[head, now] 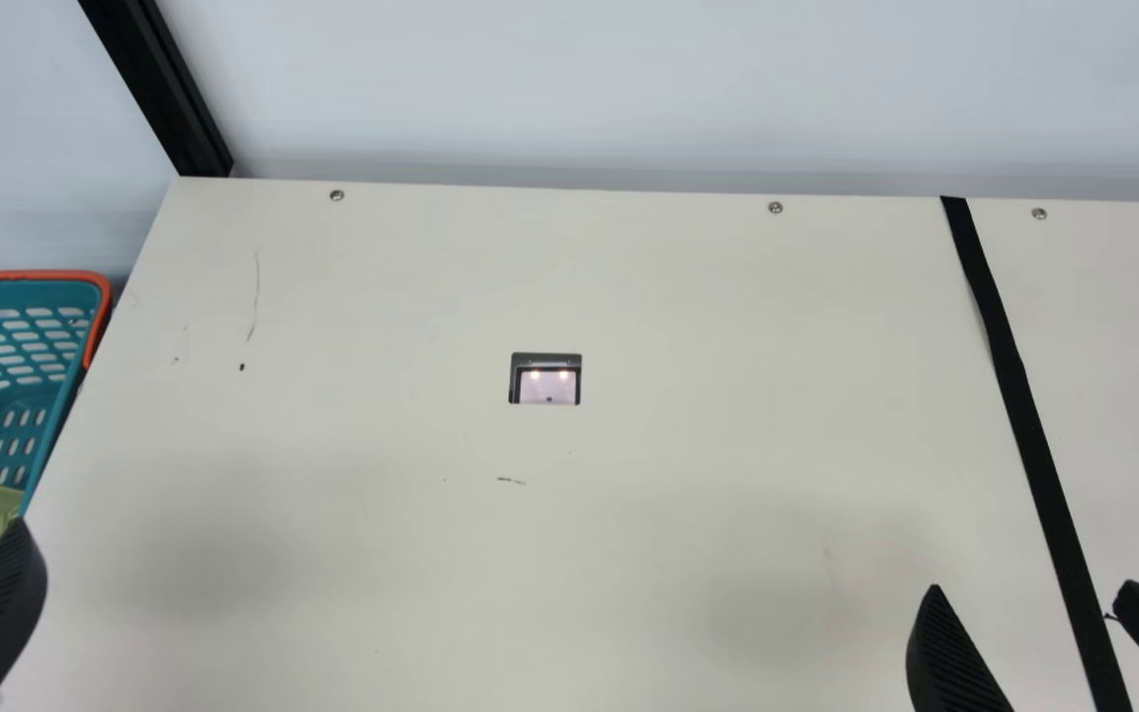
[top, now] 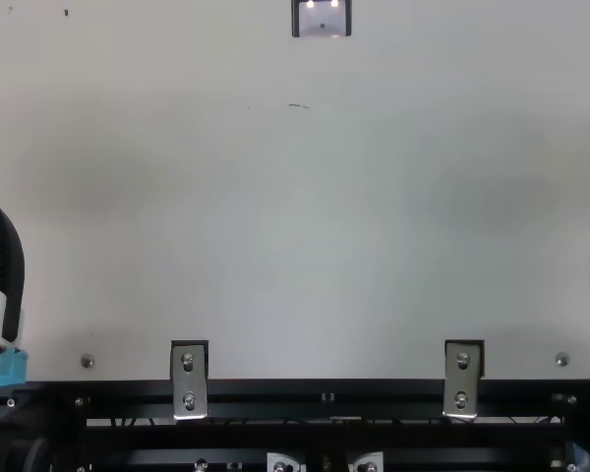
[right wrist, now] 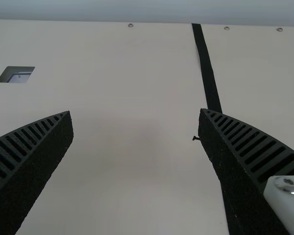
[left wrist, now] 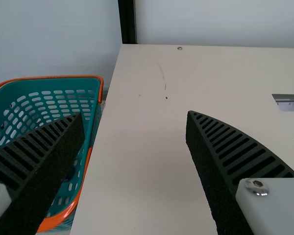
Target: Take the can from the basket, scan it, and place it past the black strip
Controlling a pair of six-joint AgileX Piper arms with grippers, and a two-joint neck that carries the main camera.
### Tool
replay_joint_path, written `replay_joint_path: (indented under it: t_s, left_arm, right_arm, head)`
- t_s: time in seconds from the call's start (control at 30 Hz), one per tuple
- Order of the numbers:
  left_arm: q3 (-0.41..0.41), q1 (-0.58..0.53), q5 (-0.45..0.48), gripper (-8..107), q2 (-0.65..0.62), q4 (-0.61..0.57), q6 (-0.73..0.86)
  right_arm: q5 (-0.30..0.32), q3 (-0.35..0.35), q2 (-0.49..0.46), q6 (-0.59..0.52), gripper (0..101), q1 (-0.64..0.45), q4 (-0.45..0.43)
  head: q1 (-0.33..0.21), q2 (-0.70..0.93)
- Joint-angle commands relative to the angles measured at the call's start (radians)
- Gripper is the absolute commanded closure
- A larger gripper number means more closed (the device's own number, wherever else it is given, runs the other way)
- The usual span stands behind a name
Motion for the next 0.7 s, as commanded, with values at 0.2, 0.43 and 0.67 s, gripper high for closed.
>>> replay_joint_path:
  t_s: [0.2,0.43,0.67]
  left_arm:
    - [0.000,0.000,0.000,9,0.000,0.000,0.000]
    - [0.000,0.000,0.000,9,0.000,0.000,0.000]
    - [0.000,0.000,0.000,9,0.000,0.000,0.000]
  right_arm:
    - [0.000,0.000,0.000,0.000,0,0.000,0.000]
    - [0.000,0.000,0.000,0.000,0,0.000,0.000]
    - [0.000,0.000,0.000,0.000,0,0.000,0.000]
  head:
    - [-0.009,0.015]
    - [-0.009,0.015]
    - [-0.009,0.015]
